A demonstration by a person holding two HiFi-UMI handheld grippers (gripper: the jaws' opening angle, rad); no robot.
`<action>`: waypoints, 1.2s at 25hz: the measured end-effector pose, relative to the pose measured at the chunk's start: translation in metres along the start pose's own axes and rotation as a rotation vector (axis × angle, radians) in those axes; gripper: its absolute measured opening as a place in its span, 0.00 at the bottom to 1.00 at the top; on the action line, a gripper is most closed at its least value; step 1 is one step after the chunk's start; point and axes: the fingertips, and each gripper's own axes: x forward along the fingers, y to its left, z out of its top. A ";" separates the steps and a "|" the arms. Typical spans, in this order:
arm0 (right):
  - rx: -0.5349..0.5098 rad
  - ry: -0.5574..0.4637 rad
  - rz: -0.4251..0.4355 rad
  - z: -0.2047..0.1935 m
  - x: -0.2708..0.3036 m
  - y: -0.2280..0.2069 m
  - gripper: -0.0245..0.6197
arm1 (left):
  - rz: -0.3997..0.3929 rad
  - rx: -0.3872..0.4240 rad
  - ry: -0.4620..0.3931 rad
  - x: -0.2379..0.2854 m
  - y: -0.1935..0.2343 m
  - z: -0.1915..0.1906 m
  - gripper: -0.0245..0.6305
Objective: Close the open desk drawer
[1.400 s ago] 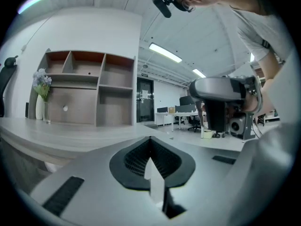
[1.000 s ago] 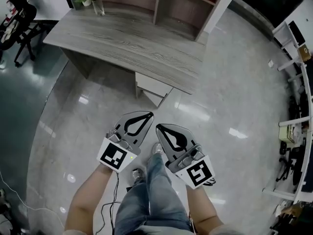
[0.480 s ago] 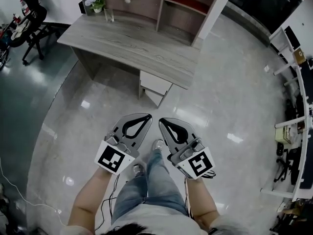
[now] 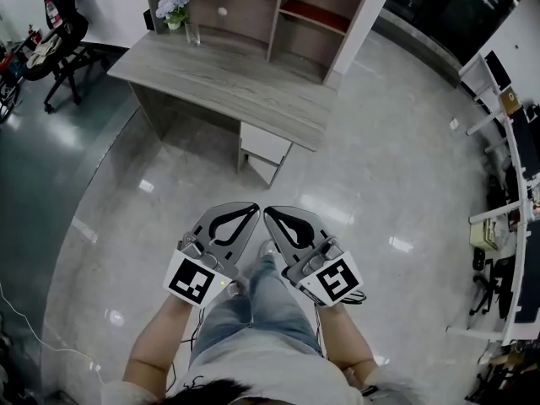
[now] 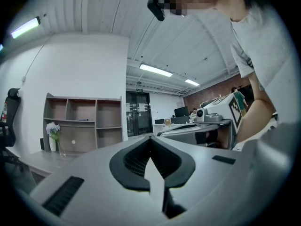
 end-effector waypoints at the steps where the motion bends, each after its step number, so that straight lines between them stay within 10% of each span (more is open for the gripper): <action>1: 0.008 -0.005 0.001 0.003 -0.002 0.001 0.05 | 0.004 0.001 -0.007 -0.002 -0.003 0.004 0.05; 30: 0.030 -0.036 -0.026 0.022 -0.013 0.024 0.05 | 0.037 0.004 -0.050 -0.027 -0.014 0.027 0.05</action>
